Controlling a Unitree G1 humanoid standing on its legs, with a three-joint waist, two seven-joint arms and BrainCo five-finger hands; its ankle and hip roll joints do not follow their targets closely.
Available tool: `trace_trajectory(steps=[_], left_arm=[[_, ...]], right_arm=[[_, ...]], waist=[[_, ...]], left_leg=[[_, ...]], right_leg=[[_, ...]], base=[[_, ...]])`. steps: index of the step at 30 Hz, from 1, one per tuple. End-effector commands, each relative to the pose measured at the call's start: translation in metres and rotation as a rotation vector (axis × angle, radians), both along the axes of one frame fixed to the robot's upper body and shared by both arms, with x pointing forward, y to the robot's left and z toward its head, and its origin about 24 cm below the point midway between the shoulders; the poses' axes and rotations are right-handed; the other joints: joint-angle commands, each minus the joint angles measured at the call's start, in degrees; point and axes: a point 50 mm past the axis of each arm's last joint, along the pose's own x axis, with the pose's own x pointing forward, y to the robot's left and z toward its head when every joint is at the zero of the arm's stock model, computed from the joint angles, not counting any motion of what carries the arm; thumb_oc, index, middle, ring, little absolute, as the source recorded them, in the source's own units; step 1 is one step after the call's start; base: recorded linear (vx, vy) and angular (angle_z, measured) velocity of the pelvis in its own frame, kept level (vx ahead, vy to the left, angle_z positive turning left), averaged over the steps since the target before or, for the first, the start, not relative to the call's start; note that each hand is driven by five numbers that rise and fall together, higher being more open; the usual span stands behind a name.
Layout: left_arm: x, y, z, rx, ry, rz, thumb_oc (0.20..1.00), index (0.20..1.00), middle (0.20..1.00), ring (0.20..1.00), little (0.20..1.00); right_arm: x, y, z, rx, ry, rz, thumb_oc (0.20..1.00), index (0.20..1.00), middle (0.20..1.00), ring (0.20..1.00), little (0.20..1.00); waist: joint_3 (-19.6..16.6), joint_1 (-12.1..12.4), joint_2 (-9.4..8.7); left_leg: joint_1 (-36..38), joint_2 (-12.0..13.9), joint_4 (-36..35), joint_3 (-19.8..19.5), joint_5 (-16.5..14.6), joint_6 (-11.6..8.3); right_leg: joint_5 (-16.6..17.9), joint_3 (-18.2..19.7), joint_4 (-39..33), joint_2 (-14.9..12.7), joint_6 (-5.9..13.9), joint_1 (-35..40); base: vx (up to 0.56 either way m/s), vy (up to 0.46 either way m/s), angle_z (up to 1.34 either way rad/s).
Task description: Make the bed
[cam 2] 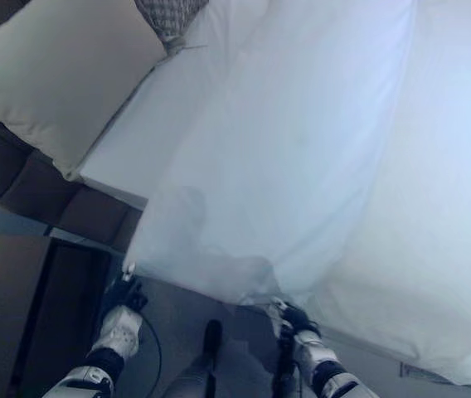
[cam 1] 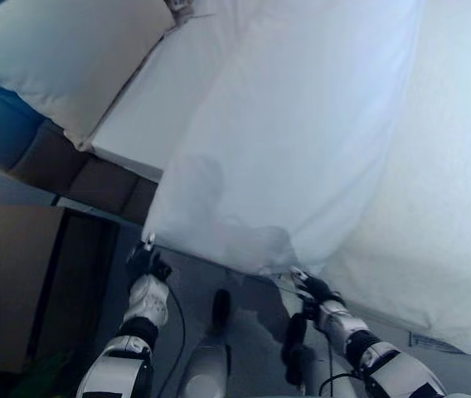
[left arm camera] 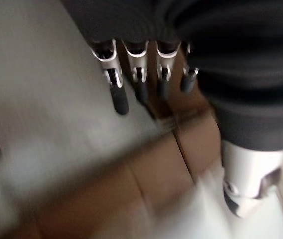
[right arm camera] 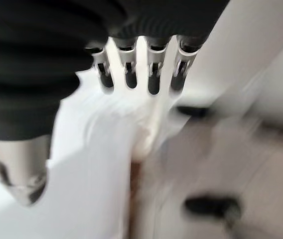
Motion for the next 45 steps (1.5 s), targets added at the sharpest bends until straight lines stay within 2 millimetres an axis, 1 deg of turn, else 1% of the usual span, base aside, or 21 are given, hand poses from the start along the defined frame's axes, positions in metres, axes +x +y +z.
trace_trajectory(steps=[1, 4, 5, 6, 8, 12, 14, 17, 20, 24, 29, 30, 31, 33, 34, 35, 37, 40, 41, 42, 45], left_arm=[[-0.026, 0.011, -0.013, 0.064, 0.146, -0.047, 1.000, 1.000, 1.000, 1.000, 1.000], [-0.093, 0.023, -0.040, 0.044, 0.421, -0.060, 1.000, 1.000, 1.000, 1.000, 1.000], [-0.093, 0.023, -0.040, 0.044, 0.421, -0.061, 1.000, 1.000, 1.000, 1.000, 1.000], [-0.117, 0.026, -0.047, 0.023, 0.492, -0.049, 1.000, 1.000, 1.000, 1.000, 1.000], [-0.135, 0.029, -0.050, 0.007, 0.533, -0.016, 1.000, 1.000, 1.000, 1.000, 1.000], [-0.128, 0.030, -0.047, 0.028, 0.468, 0.008, 1.000, 1.000, 1.000, 1.000, 1.000], [-0.074, 0.035, -0.020, 0.146, 0.189, -0.079, 1.000, 1.000, 1.000, 1.000, 1.000], [-0.027, 0.039, 0.020, 0.243, -0.073, -0.204, 1.000, 1.000, 1.000, 1.000, 1.000], [0.009, 0.037, 0.058, 0.278, -0.286, -0.276, 1.000, 1.000, 1.000, 1.000, 1.000], [0.054, 0.026, 0.132, 0.367, -0.614, -0.400, 1.000, 1.000, 1.000, 1.000, 1.000], [0.088, 0.004, 0.213, 0.433, -0.933, -0.536, 1.000, 1.000, 1.000, 1.000, 1.000], [0.088, 0.004, 0.213, 0.433, -0.934, -0.536, 1.000, 1.000, 1.000, 1.000, 1.000], [0.096, -0.005, 0.245, 0.474, -1.033, -0.597, 1.000, 1.000, 1.000, 1.000, 1.000], [0.099, -0.006, 0.256, 0.493, -1.057, -0.619, 1.000, 1.000, 1.000, 1.000, 1.000], [0.104, -0.019, 0.277, 0.473, -1.146, -0.667, 1.000, 1.000, 1.000, 1.000, 1.000], [0.104, -0.019, 0.278, 0.473, -1.147, -0.667, 1.000, 1.000, 1.000, 1.000, 1.000], [0.115, -0.033, 0.314, 0.425, -1.270, -0.741, 1.000, 1.000, 1.000, 1.000, 1.000], [0.123, -0.045, 0.333, 0.390, -1.326, -0.781, 1.000, 1.000, 1.000, 1.000, 1.000], [0.127, -0.060, 0.351, 0.339, -1.393, -0.836, 1.000, 1.000, 1.000, 1.000, 1.000], [0.127, -0.060, 0.351, 0.340, -1.394, -0.836, 1.000, 1.000, 1.000, 1.000, 1.000], [0.140, -0.094, 0.377, 0.217, -1.468, -0.938, 1.000, 1.000, 1.000, 1.000, 1.000]], right_arm=[[-0.018, -0.003, -0.008, -0.045, 0.075, 0.021, 1.000, 1.000, 1.000, 1.000, 1.000], [-0.064, -0.058, -0.011, -0.127, 0.192, -0.168, 1.000, 1.000, 1.000, 1.000, 1.000], [-0.064, -0.058, -0.011, -0.127, 0.191, -0.168, 1.000, 1.000, 1.000, 1.000, 1.000], [-0.078, -0.075, -0.010, -0.131, 0.195, -0.274, 1.000, 1.000, 1.000, 1.000, 1.000], [-0.086, -0.090, -0.005, -0.135, 0.166, -0.387, 1.000, 1.000, 1.000, 1.000, 1.000], [-0.074, -0.107, 0.008, -0.197, 0.093, -0.395, 1.000, 1.000, 1.000, 1.000, 1.000], [-0.033, -0.121, 0.039, -0.293, -0.111, -0.286, 1.000, 1.000, 1.000, 1.000, 1.000], [0.010, -0.125, 0.081, -0.361, -0.349, -0.170, 1.000, 1.000, 1.000, 1.000, 1.000], [0.047, -0.113, 0.117, -0.369, -0.551, -0.089, 1.000, 1.000, 1.000, 1.000, 1.000], [0.095, -0.086, 0.175, -0.412, -0.786, 0.102, 1.000, 1.000, 1.000, 1.000, 1.000], [0.135, -0.021, 0.254, -0.356, -1.139, 0.329, 1.000, 1.000, 1.000, 1.000, 1.000], [0.135, -0.021, 0.254, -0.357, -1.139, 0.329, 1.000, 1.000, 1.000, 1.000, 1.000], [0.141, -0.001, 0.277, -0.317, -1.239, 0.402, 1.000, 1.000, 1.000, 1.000, 1.000], [0.144, 0.008, 0.288, -0.313, -1.275, 0.443, 1.000, 1.000, 1.000, 1.000, 1.000], [0.147, 0.031, 0.311, -0.248, -1.376, 0.502, 1.000, 1.000, 1.000, 1.000, 1.000], [0.147, 0.031, 0.311, -0.248, -1.377, 0.502, 1.000, 1.000, 1.000, 1.000, 1.000], [0.149, 0.061, 0.348, -0.075, -1.528, 0.557, 1.000, 1.000, 1.000, 1.000, 1.000], [0.152, 0.087, 0.364, 0.074, -1.587, 0.590, 1.000, 1.000, 1.000, 1.000, 1.000], [0.149, 0.114, 0.383, 0.289, -1.652, 0.634, 1.000, 1.000, 1.000, 1.000, 1.000], [0.150, 0.114, 0.383, 0.290, -1.653, 0.634, 1.000, 1.000, 1.000, 1.000, 1.000], [0.149, 0.155, 0.414, 0.589, -1.716, 0.664, 1.000, 1.000, 1.000, 1.000, 1.000]], waist=[[-2.38, 0.18, -0.91], [-4.28, -1.86, 0.80], [-4.33, -1.84, 0.85], [-5.06, -2.72, 1.59], [-5.99, -3.58, 2.20], [-6.30, -4.02, 2.82], [-4.58, -3.94, 2.43], [-3.29, -3.11, 1.98], [-3.78, -2.47, 0.97], [-3.93, -0.50, 1.68], [-3.99, 1.06, 0.56], [-4.07, 1.13, 0.69], [-3.70, 1.63, -0.70], [-3.58, 1.68, -1.19], [-2.77, 1.58, -1.65], [-2.88, 1.69, -1.55], [-1.17, 0.77, -1.62], [-0.75, 1.41, -1.42], [-0.13, 2.00, -1.87], [-0.07, 2.03, -1.88], [2.29, 1.27, -2.72]], left_leg=[[-0.59, -4.36, -1.82, 0.78, -0.93, 1.07], [3.06, -3.43, -1.82, 0.80, -1.63, 0.87], [2.90, -3.42, -1.82, 0.80, -1.48, 0.88], [4.45, -2.91, -1.82, 0.88, -1.60, 0.72], [5.60, -2.16, -1.82, 1.02, -1.51, 0.29], [6.03, -1.64, 1.20, 1.48, -2.32, 0.10], [2.68, -3.26, 12.89, 2.14, -4.41, -0.82], [-2.72, -4.53, 21.95, -0.07, -2.84, -1.33], [-8.65, -3.92, 19.47, 0.04, -3.30, -0.49], [-11.86, -1.89, 8.18, -2.65, 4.09, -1.69], [-12.77, -1.14, 6.60, -2.82, 5.80, -1.26], [-12.98, -0.97, 6.60, -2.85, 5.92, -1.27], [-14.25, -1.98, 9.95, -1.48, 3.97, -0.26], [-14.50, -2.24, 11.15, -0.71, 3.03, 0.48], [-14.52, -2.80, 12.43, 0.20, 1.35, 2.07], [-14.73, -2.64, 12.35, 0.23, 1.53, 2.07], [-15.62, -3.49, 13.54, 1.22, 0.42, 2.84], [-15.76, -3.46, 12.55, 2.00, 0.01, 2.90], [-16.29, -3.49, 11.95, 2.85, -0.68, 2.57], [-16.28, -3.45, 11.99, 2.84, -0.73, 2.56], [-16.38, -5.12, 11.82, 3.23, -2.18, 2.72]], right_leg=[[-3.07, 1.13, 5.24, -0.58, 2.24, -2.83], [-6.53, 2.04, 8.19, 0.00, 1.47, -0.96], [-6.31, 2.03, 8.08, 0.02, 1.45, -1.06], [-7.60, 2.68, 9.31, 0.45, 0.99, -0.45], [-9.10, 3.33, 10.64, 1.11, 0.43, 0.11], [-9.94, 4.10, 11.77, 1.70, -0.15, 0.61], [-10.27, 4.52, 12.15, 1.34, -0.81, 2.10], [-10.63, 4.92, 13.04, 0.98, -1.65, 2.76], [-11.11, 5.62, 12.76, 0.80, -1.28, 3.59], [-13.29, 7.14, 12.09, 2.90, -1.05, 6.03], [-15.42, 9.92, 11.74, 2.23, 0.42, 7.96], [-15.22, 9.96, 11.68, 2.40, 0.41, 7.76], [-14.70, 10.01, 13.46, 0.18, 1.77, 6.37], [-13.72, 10.14, 15.41, -0.75, 2.38, 5.33], [-10.38, 10.95, 21.39, -2.21, 3.17, 1.56], [-10.19, 11.04, 21.39, -2.06, 3.15, 1.27], [-6.83, 10.18, 26.48, -2.85, 3.17, -2.71], [-7.31, 7.86, 23.51, -3.59, 2.12, -3.28], [-8.18, 5.93, 16.36, -3.47, 2.05, -4.56], [-8.09, 5.90, 16.16, -3.42, 2.04, -4.44], [-1.88, 7.19, 5.56, -0.05, 3.35, -11.46]], base=[[0.06, -0.030, -0.32], [0.10, -0.103, -0.03], [0.07, -0.125, -0.09], [0.07, -0.132, -0.12], [0.07, -0.167, -0.09], [0.02, -0.173, -0.18], [-0.02, -0.221, -0.21], [0.01, -0.137, 0.05], [0.13, -0.058, -0.26], [0.24, 0.050, -0.44], [0.22, 0.181, -0.25], [0.18, 0.302, -0.92], [0.11, 0.200, -0.65], [0.20, 0.307, -0.26], [0.21, 0.318, -0.07], [0.19, 0.379, -0.07], [0.14, 0.269, 0.03], [0.08, 0.156, 0.16], [0.05, 0.071, 0.01], [0.12, 0.113, -0.20], [0.13, 0.054, -0.36]])
